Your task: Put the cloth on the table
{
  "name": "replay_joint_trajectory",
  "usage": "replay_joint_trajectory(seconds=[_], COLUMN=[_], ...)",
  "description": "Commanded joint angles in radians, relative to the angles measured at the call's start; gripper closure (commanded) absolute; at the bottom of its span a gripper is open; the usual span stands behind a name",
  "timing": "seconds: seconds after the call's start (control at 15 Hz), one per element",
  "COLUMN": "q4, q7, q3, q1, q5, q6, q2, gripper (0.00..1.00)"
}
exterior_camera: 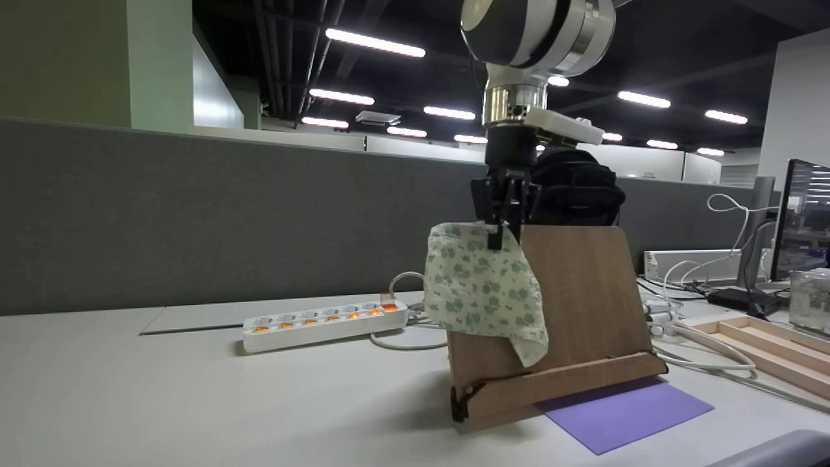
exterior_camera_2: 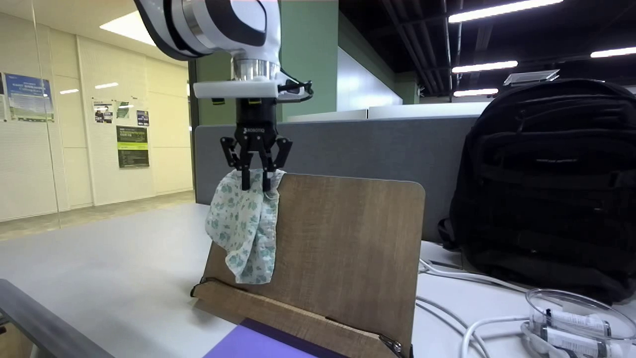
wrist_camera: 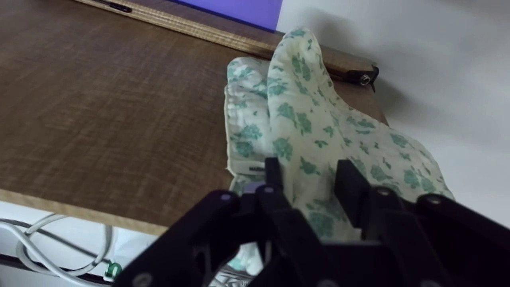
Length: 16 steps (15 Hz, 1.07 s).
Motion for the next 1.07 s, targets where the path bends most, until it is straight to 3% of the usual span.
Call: replay_joint_trajectory(seconds=[0.0,0.2,1.0], q4=[0.025,0.041,0.234], q7=[0.021,0.021,0.013], q3=[0.009,0.024,0.178], q1=[0.01,0.022,0.167], q5=[0.013,0.013,0.031], q6=[-0.009,-0.022,-0.102], q2=[0.005,0.009,0.112], gripper=[0.89,1.0,0.99])
